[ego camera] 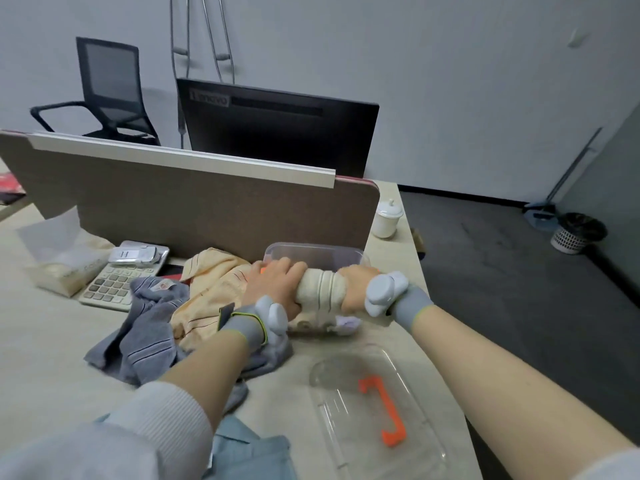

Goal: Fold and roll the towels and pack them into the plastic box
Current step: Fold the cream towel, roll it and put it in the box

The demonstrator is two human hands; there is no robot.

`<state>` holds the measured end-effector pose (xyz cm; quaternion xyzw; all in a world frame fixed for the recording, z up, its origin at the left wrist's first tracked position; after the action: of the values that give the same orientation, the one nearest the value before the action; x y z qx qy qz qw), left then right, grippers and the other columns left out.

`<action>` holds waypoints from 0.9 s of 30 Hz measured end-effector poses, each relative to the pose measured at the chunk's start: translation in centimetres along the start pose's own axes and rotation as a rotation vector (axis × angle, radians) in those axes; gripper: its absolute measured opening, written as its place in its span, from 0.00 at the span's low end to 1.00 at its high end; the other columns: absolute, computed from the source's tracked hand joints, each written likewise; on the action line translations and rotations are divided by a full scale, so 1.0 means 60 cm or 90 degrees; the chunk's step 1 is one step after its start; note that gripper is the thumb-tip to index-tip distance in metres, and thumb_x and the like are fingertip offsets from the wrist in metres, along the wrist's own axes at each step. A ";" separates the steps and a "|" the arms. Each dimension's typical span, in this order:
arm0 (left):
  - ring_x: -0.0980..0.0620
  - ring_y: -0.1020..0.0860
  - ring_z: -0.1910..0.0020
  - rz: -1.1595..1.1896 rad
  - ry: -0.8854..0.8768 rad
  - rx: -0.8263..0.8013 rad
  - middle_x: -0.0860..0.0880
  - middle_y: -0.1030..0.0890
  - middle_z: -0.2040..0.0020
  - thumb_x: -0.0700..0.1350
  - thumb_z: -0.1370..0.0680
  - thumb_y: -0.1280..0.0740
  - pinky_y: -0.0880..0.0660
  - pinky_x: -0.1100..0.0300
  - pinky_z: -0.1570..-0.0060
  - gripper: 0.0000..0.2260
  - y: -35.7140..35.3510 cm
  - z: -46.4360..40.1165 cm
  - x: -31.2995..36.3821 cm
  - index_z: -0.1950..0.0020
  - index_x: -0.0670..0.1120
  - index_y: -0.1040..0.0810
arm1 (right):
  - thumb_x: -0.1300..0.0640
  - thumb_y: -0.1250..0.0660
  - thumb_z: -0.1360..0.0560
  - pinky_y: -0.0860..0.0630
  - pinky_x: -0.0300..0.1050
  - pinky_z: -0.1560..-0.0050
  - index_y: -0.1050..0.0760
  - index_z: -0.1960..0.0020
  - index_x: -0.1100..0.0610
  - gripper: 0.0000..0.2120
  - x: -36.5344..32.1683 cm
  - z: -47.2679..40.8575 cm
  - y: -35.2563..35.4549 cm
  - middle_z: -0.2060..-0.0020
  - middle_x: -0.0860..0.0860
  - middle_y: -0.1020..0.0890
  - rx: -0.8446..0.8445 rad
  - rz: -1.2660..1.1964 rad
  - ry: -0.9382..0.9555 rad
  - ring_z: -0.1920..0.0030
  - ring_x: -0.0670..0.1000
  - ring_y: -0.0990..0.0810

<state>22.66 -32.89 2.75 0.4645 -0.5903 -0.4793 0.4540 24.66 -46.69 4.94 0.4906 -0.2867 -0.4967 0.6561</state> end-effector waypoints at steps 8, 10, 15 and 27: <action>0.49 0.33 0.36 -0.053 0.009 0.068 0.51 0.30 0.40 0.45 0.28 0.36 0.42 0.52 0.36 0.21 0.023 -0.064 -0.025 0.36 0.52 0.34 | 0.61 0.36 0.29 0.31 0.51 0.44 0.32 0.39 0.56 0.19 0.007 -0.067 0.028 0.40 0.55 0.30 0.231 0.085 0.019 0.40 0.58 0.27; 0.48 0.34 0.35 -0.079 0.010 0.002 0.51 0.30 0.39 0.47 0.27 0.36 0.40 0.51 0.36 0.20 -0.022 -0.071 -0.033 0.36 0.52 0.34 | 0.63 0.33 0.32 0.32 0.50 0.43 0.33 0.38 0.56 0.23 0.017 -0.096 -0.014 0.40 0.55 0.32 0.180 0.092 0.028 0.41 0.58 0.27; 0.46 0.37 0.31 -0.076 0.036 -0.224 0.50 0.29 0.36 0.48 0.29 0.35 0.39 0.48 0.37 0.22 -0.126 -0.093 -0.052 0.36 0.51 0.34 | 0.60 0.32 0.30 0.31 0.45 0.45 0.30 0.37 0.56 0.23 0.037 -0.159 -0.098 0.40 0.56 0.27 0.013 0.039 0.035 0.38 0.57 0.26; 0.49 0.34 0.37 -0.152 0.042 -0.317 0.50 0.24 0.40 0.50 0.25 0.45 0.43 0.46 0.40 0.15 -0.161 -0.100 -0.054 0.40 0.50 0.29 | 0.63 0.46 0.21 0.37 0.48 0.32 0.34 0.31 0.61 0.19 0.039 -0.220 -0.176 0.32 0.57 0.32 -0.178 -0.038 -0.052 0.31 0.58 0.35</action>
<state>30.17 -31.65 -6.34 0.4204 -0.3798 -0.6444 0.5136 32.94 -44.40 -9.83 0.3822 -0.2265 -0.5704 0.6909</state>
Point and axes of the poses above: each hand's wrist, its own z-axis away from the middle knuckle, its own y-axis out of the back of the hand, x = y × z, the point moved 5 cm from there along -z, towards the middle knuckle
